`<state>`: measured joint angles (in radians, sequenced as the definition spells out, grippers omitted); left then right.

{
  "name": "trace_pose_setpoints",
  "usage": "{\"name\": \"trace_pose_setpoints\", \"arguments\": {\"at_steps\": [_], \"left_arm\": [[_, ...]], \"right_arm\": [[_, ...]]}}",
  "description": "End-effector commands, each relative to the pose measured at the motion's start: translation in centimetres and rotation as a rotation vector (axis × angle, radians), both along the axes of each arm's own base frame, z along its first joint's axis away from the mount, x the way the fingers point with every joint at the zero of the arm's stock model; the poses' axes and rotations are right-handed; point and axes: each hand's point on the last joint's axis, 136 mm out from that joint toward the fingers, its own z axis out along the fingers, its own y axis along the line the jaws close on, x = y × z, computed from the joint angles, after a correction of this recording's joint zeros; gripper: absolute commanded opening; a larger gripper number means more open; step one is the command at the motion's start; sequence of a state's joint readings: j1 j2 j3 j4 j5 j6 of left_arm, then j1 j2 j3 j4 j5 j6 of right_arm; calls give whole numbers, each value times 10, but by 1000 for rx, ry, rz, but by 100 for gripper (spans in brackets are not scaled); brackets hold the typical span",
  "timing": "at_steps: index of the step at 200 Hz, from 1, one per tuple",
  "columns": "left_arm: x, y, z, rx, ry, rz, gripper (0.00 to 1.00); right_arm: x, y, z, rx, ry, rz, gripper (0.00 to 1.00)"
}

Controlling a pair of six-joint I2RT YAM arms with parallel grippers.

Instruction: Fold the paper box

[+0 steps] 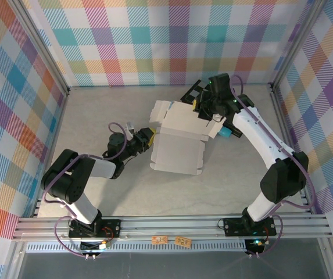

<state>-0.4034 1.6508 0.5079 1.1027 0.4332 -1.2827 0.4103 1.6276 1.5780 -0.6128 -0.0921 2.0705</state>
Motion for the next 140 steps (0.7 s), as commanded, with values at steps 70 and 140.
{"name": "trace_pose_setpoints", "arguments": {"at_steps": [70,140], "left_arm": [[-13,-21,18,335,-123,-124,39],[-15,-29,0,631,-106,-154,41]], "right_arm": [[0,9,12,74,15,1,0],[-5,24,9,75,25,40,0]]}}
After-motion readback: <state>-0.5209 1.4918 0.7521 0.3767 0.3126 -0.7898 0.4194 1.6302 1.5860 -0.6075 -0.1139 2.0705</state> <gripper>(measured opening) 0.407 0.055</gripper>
